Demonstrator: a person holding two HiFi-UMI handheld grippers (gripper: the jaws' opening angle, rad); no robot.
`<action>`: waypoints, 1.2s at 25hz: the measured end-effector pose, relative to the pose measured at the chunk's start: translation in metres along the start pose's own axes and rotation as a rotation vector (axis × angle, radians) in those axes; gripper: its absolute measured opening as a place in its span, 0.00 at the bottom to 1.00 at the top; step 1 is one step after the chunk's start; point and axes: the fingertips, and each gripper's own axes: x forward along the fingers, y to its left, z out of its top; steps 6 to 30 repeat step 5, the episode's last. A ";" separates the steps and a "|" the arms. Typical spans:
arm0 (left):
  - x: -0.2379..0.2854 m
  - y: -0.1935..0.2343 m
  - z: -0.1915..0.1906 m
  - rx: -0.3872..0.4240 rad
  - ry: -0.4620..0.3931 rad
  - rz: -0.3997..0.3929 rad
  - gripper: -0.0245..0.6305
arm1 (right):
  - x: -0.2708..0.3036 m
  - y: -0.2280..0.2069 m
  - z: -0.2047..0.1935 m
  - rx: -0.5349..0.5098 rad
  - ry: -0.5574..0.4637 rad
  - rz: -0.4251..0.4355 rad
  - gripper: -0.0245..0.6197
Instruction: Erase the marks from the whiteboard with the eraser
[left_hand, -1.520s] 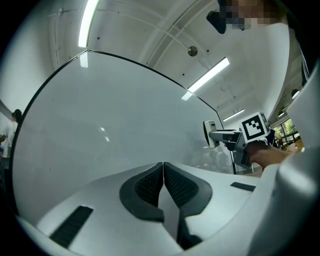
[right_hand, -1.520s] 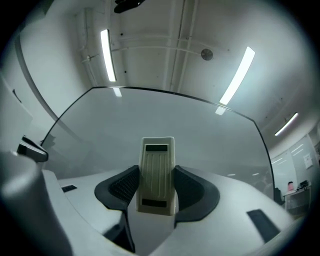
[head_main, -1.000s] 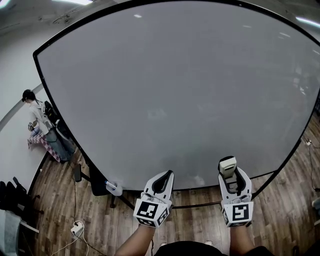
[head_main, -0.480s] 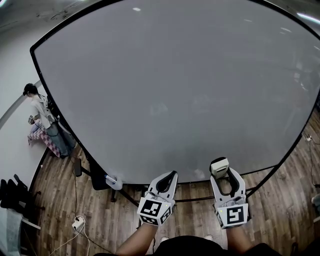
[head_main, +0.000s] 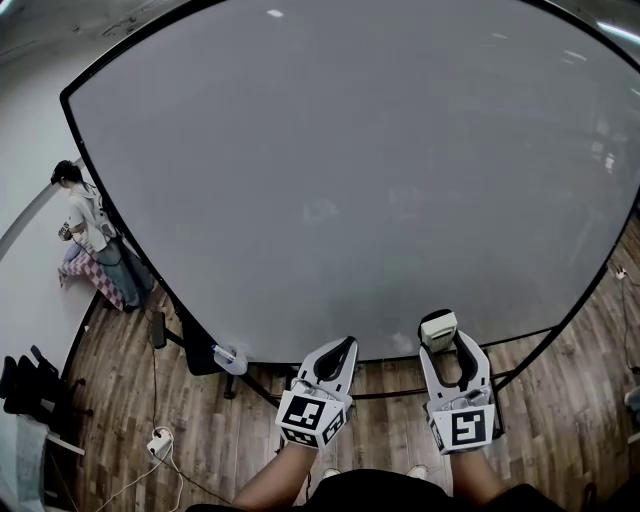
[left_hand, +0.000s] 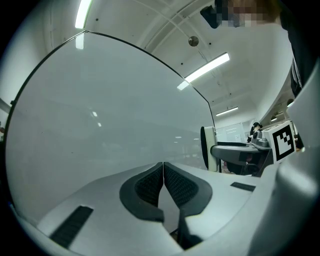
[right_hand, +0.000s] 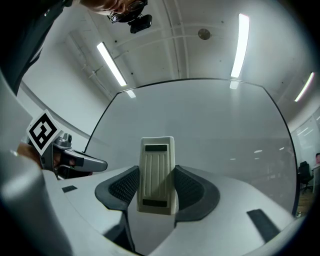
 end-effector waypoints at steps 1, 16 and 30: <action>0.001 -0.002 0.000 0.002 -0.001 -0.003 0.07 | 0.000 -0.001 -0.003 0.006 0.003 -0.002 0.42; 0.007 -0.004 0.003 0.005 -0.007 -0.012 0.07 | 0.003 -0.007 -0.008 0.015 0.004 -0.010 0.42; 0.007 -0.004 0.003 0.005 -0.007 -0.012 0.07 | 0.003 -0.007 -0.008 0.015 0.004 -0.010 0.42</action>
